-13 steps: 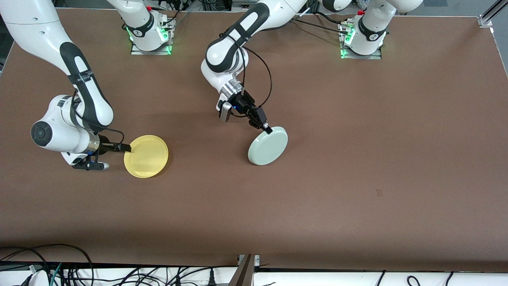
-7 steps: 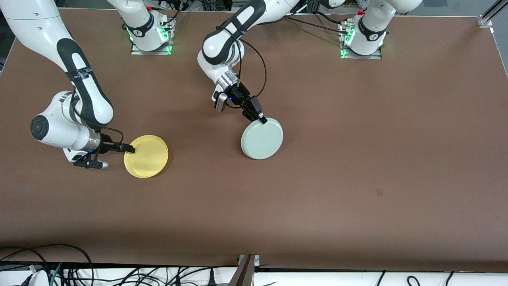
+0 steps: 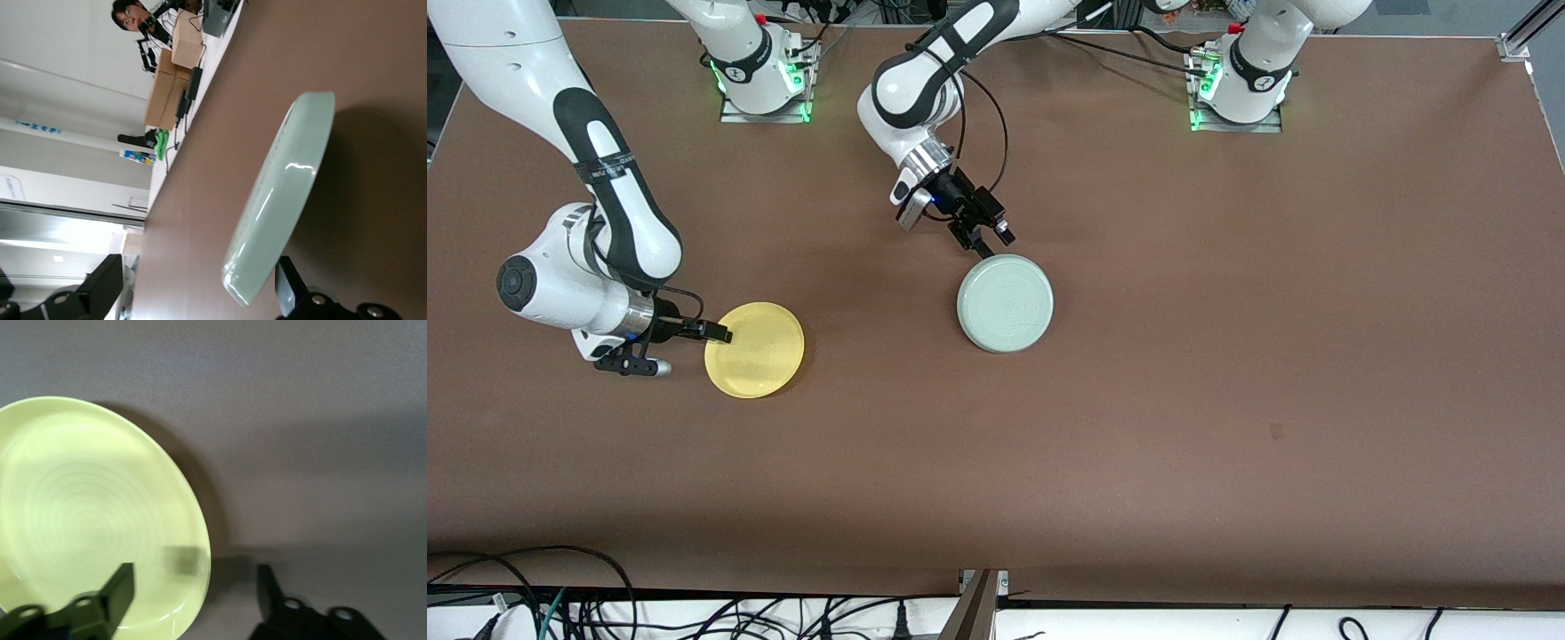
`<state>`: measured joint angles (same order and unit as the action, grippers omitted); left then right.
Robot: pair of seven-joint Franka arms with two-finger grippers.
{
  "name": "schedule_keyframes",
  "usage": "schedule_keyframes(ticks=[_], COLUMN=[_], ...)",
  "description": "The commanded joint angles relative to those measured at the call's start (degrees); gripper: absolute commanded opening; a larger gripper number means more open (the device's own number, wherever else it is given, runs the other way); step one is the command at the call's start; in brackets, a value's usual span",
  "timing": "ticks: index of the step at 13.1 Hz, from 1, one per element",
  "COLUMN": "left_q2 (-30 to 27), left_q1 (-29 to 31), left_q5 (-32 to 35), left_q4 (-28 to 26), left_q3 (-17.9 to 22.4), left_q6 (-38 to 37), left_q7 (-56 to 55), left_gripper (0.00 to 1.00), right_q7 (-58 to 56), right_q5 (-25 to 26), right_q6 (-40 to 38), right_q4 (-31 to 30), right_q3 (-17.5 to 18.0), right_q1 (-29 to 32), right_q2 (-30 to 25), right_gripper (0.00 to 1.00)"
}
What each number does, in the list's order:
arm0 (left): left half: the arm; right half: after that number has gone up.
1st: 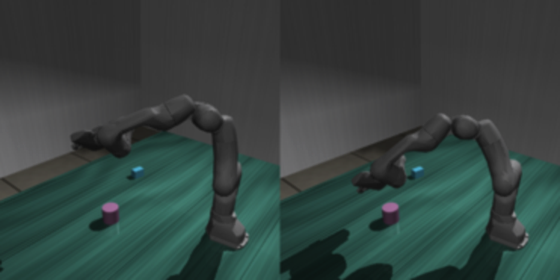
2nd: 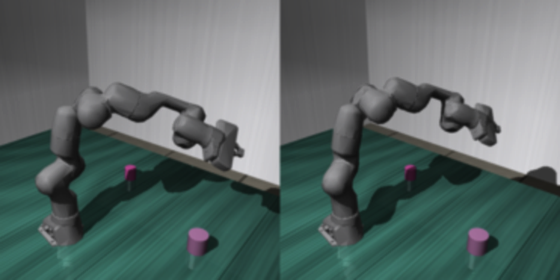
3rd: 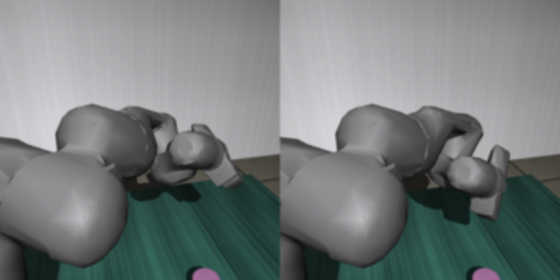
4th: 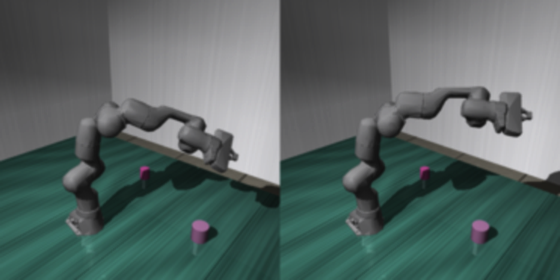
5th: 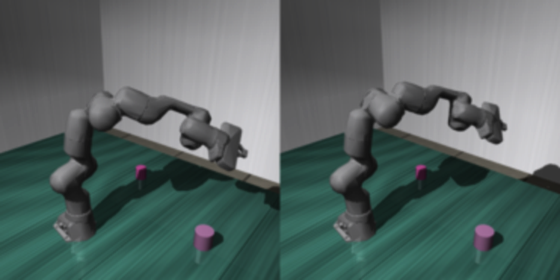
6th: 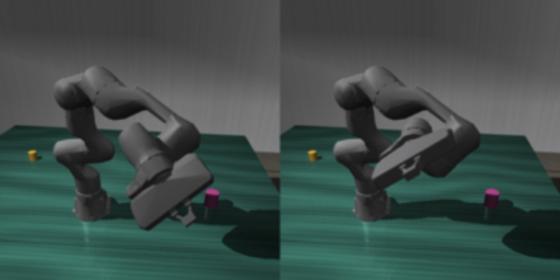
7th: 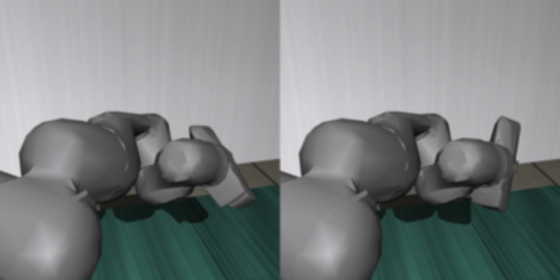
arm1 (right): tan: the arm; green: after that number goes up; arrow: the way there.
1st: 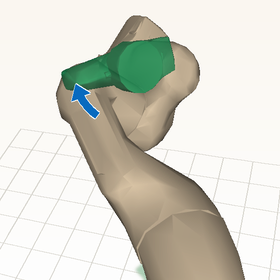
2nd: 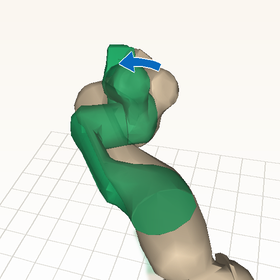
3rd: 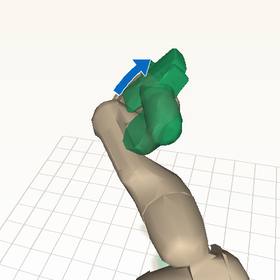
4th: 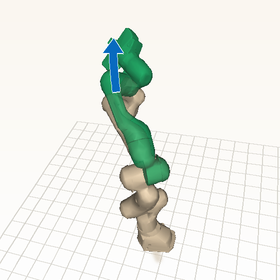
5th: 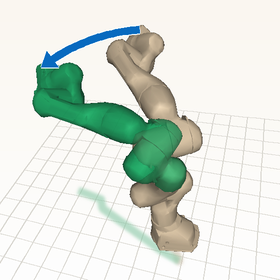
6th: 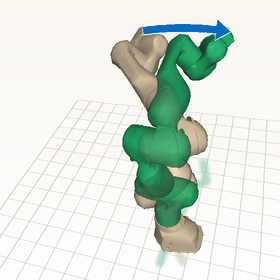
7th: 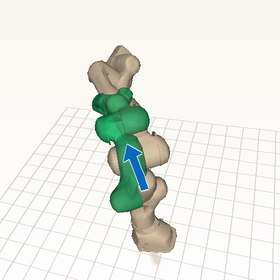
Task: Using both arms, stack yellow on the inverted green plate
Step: 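Lower the inverted green plate to the table middle and open the left gripper, then grasp and lift the yellow plate rim while the left gripper withdraws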
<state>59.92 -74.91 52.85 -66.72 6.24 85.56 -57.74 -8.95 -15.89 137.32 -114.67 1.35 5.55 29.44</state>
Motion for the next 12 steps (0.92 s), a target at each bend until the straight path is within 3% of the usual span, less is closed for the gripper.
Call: schedule_keyframes(ticks=[1, 7, 12], left_q2=[-1.03, -7.17, -14.46], left_q1=[0.90, 7.74, 18.28], left_q5=[-6.07, -20.22, -34.90], left_q4=[0.89, 0.71, 0.71], left_q3=[-1.31, -1.31, -1.40], left_q6=[3.45, 13.91, 16.48], left_q7=[-4.82, -6.25, 2.69], left_gripper=[1.00, 1.00, 1.00], right_q7=[-1.51, -2.65, -3.09], right_q5=[-1.51, -1.42, -1.42], right_q6=[1.11, 0.32, -4.76], right_q4=[-0.99, -0.56, 1.63], right_q3=[0.41, 0.32, 1.63], right_q1=[0.42, 0.42, 0.34], right_q2=[-0.43, -0.26, -2.10], right_gripper=[0.31, 0.00, 0.00])
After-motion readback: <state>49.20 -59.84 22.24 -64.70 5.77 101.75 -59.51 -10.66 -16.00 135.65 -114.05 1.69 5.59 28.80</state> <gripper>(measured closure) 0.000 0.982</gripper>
